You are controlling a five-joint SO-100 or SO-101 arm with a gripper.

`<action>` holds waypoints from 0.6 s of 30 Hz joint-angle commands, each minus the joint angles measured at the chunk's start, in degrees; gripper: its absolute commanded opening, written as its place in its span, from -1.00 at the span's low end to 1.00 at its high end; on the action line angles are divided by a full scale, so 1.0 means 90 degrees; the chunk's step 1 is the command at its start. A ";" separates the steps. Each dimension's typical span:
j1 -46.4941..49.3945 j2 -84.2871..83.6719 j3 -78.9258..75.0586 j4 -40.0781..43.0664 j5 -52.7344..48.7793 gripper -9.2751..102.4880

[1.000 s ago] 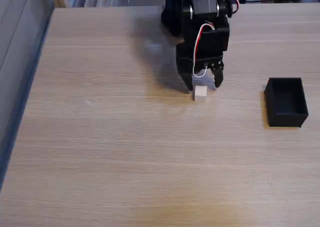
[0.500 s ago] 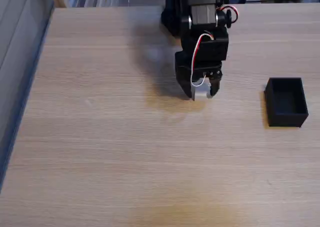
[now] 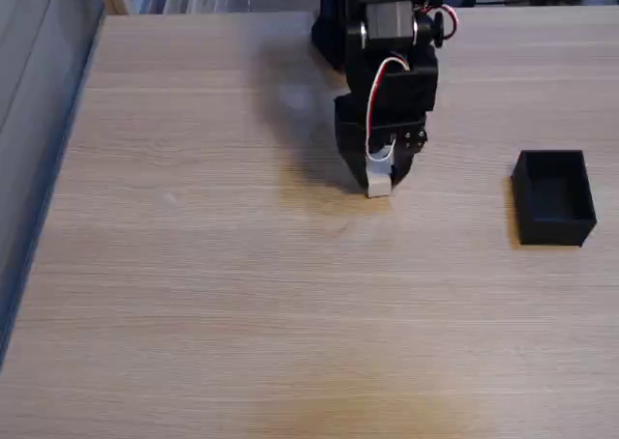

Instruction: Pick a white block and place it in the black box.

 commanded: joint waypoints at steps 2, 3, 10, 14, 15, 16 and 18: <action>-0.0381 0.1221 0.0400 -0.0234 -0.0293 -0.83; -0.0518 0.1533 0.0498 -0.0234 -0.0303 -0.83; -0.1748 0.3145 0.0723 0.0000 -0.0273 -0.83; -0.2383 0.3271 0.0488 0.0088 -0.0254 -0.83; -0.2539 0.3213 0.0391 0.0088 -0.0254 -0.83; -0.2686 0.3125 0.0273 0.0049 -0.0254 -0.83; -0.2920 0.2910 0.0059 -0.0127 -0.0273 -0.83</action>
